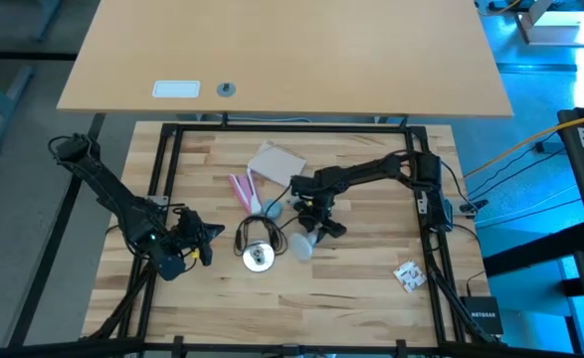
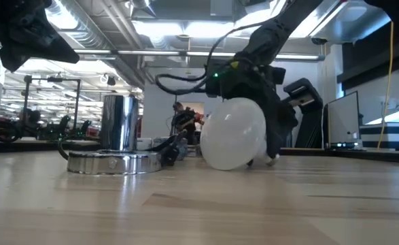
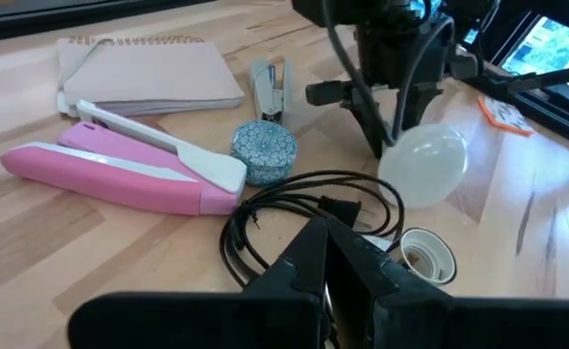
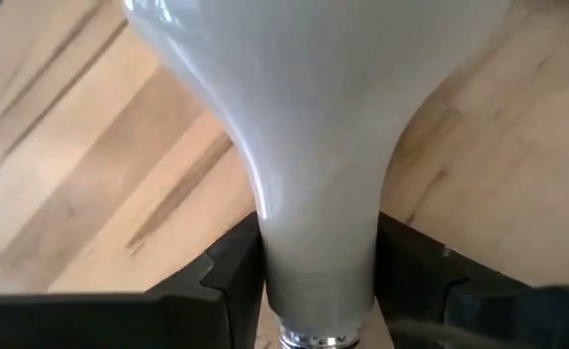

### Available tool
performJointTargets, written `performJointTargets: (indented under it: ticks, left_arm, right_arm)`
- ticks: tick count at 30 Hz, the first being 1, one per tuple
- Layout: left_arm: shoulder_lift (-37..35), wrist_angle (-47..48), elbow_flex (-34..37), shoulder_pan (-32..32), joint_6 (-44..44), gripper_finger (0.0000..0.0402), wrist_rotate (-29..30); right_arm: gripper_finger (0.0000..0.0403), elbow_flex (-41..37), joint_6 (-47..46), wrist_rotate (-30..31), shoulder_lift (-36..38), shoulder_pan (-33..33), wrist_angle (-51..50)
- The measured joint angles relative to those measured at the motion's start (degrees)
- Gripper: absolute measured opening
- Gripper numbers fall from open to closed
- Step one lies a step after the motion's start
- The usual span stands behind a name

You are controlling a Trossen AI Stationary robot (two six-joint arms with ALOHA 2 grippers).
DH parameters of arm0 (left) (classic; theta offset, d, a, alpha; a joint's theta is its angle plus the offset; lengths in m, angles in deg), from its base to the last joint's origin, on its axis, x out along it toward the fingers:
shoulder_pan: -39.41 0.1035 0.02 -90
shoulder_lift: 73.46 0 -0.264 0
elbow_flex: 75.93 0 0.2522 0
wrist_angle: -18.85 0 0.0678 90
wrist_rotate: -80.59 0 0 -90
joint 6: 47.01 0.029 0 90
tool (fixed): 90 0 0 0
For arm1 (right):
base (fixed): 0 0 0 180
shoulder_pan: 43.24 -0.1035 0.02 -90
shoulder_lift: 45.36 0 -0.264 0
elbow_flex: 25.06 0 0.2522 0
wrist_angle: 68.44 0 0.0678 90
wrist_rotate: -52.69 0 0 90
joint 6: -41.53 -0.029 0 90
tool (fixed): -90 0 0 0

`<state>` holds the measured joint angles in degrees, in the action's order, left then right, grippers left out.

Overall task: Screw lightbulb
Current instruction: Remove the lightbulb from the lamp

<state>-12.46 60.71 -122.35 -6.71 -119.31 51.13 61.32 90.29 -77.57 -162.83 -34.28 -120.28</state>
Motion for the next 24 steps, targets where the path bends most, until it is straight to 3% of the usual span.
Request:
performJointTargets:
  ticks: [7, 24]
  left_arm:
    - [0.0, 0.0, 0.0, 0.0, 0.1, 0.0, 0.0]
    - [0.0, 0.0, 0.0, 0.0, 0.1, 0.0, 0.1]
  right_arm:
    - [0.0165, 0.1, 0.1, 3.7, 0.2, 0.0, 2.5]
    - [0.0181, 0.1, -1.3, 4.1, 0.1, 0.0, 2.6]
